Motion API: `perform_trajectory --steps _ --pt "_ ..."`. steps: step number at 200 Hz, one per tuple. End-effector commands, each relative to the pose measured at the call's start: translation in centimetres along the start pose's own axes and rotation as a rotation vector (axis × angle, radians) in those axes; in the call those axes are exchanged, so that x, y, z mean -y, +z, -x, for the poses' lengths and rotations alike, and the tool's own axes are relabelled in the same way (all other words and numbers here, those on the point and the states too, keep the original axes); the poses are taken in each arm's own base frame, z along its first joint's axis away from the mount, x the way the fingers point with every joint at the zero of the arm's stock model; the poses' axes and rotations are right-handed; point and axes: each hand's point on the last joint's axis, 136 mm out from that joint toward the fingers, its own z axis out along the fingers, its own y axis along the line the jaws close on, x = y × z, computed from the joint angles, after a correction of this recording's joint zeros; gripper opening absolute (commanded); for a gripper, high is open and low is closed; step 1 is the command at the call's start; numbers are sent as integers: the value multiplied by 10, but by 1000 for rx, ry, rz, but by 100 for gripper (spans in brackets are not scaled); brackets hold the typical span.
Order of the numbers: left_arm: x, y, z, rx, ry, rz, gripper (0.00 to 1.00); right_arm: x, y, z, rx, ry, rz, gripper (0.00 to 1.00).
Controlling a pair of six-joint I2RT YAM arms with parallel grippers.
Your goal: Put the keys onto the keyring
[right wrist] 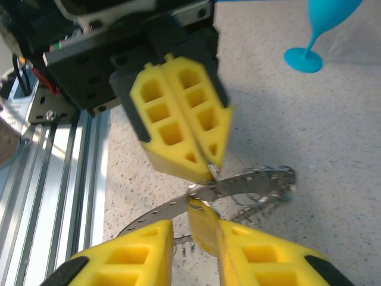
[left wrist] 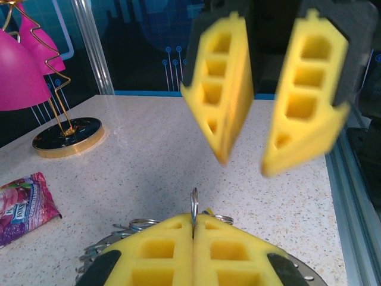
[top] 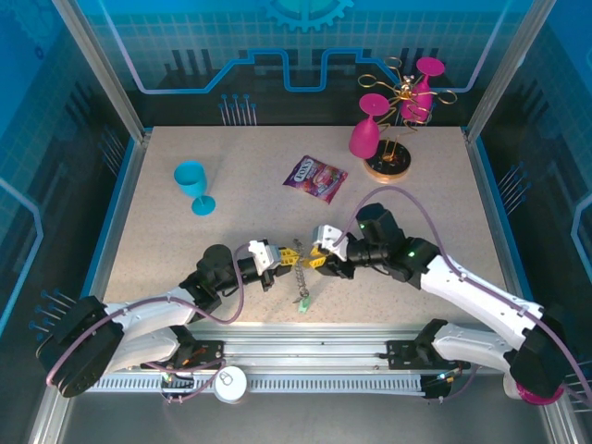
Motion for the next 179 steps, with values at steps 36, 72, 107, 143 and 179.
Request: perform_trajectory --steps 36,72,107,143,179 --pt "0 0 15 81 24 -10 0 16 6 5 100 62 30 21" --pt "1 1 14 84 20 -17 0 11 16 8 135 74 107 25" --pt "1 2 16 89 22 -19 0 9 23 7 136 80 140 25" --pt "2 2 16 90 19 -23 0 9 25 7 132 81 148 21" --pt "3 2 18 96 16 -31 0 8 27 7 137 78 159 15"
